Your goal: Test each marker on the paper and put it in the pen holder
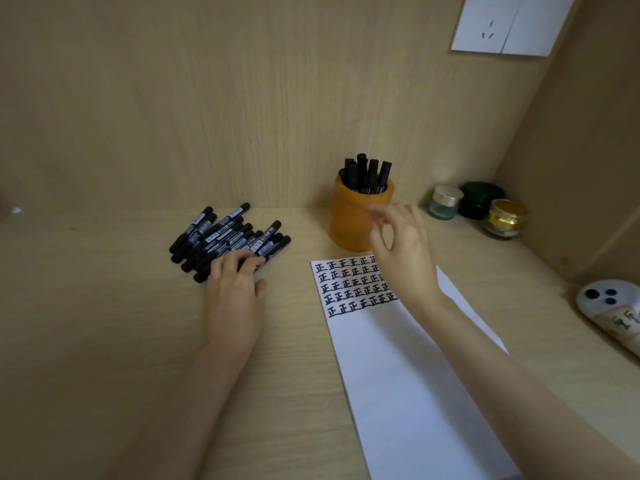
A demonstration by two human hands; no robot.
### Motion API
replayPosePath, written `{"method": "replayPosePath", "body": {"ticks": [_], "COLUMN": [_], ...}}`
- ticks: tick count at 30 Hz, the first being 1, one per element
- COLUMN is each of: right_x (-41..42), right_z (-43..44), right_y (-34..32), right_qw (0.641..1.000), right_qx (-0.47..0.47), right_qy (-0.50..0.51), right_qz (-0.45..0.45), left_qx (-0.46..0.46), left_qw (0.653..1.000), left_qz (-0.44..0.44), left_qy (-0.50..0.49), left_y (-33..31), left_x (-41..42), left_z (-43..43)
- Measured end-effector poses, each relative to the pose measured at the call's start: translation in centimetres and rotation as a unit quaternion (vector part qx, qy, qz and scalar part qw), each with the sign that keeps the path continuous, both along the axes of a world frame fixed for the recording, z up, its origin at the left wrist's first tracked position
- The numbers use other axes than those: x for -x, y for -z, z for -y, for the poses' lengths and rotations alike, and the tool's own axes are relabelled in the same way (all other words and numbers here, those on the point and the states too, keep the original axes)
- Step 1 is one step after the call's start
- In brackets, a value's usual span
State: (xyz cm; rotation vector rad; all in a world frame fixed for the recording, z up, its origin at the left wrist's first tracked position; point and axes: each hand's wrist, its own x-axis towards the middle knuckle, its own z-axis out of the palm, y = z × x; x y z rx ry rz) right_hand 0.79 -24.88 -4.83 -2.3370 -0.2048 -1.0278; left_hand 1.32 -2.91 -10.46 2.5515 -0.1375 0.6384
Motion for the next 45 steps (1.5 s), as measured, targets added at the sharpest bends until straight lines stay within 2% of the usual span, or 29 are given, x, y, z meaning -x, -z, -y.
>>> {"method": "replayPosePath", "body": {"ticks": [10, 15, 19, 21, 24, 27, 29, 30, 34, 36, 40, 43, 45], "right_x": [3.8, 4.7, 4.9, 5.0, 5.1, 5.3, 5.2, 5.1, 4.7, 4.9, 5.4, 5.6, 5.8], "right_z": [0.0, -0.3, -0.4, -0.6, -1.0, -1.6, -2.1, -2.2, -2.1, -2.1, -2.1, -2.0, -1.9], "right_y": [2.5, 3.4, 3.3, 3.0, 2.3, 1.9, 1.8, 1.8, 1.9, 1.8, 1.9, 1.8, 1.7], "right_qw": [0.991, 0.987, 0.983, 0.973, 0.924, 0.835, 0.798, 0.799, 0.838, 0.843, 0.842, 0.838, 0.840], "right_qx": [-0.075, -0.075, -0.088, -0.133, -0.264, -0.403, -0.450, -0.454, -0.419, -0.403, -0.379, -0.382, -0.375], "right_qy": [-0.052, -0.067, -0.066, -0.072, -0.112, -0.184, -0.232, -0.243, -0.224, -0.231, -0.259, -0.262, -0.266], "right_qz": [-0.099, -0.129, -0.148, -0.176, -0.253, -0.326, -0.327, -0.312, -0.270, -0.270, -0.282, -0.288, -0.288], "left_qx": [0.039, 0.024, 0.040, 0.076, 0.151, 0.208, 0.202, 0.189, 0.175, 0.156, 0.069, 0.134, 0.199], "left_qw": [0.998, 0.999, 0.999, 0.995, 0.983, 0.964, 0.953, 0.948, 0.923, 0.921, 0.937, 0.920, 0.888], "left_qz": [-0.037, -0.033, 0.029, 0.068, 0.069, 0.036, -0.006, -0.035, -0.149, -0.161, -0.130, -0.162, -0.189], "left_qy": [-0.019, -0.023, -0.001, 0.025, 0.079, 0.159, 0.226, 0.255, 0.309, 0.320, 0.317, 0.330, 0.368], "left_y": [-0.2, 0.0, -0.1, -0.6, -1.5, -2.1, -2.1, -2.0, -1.4, -1.2, -1.3, -1.5, -1.5], "left_x": [0.2, 0.1, 0.1, 0.4, 1.0, 1.6, 2.1, 2.3, 3.3, 3.5, 3.8, 3.9, 4.0], "left_z": [0.0, -0.3, -0.1, 0.3, 1.1, 1.8, 2.3, 2.6, 3.6, 3.7, 3.8, 4.0, 4.0]}}
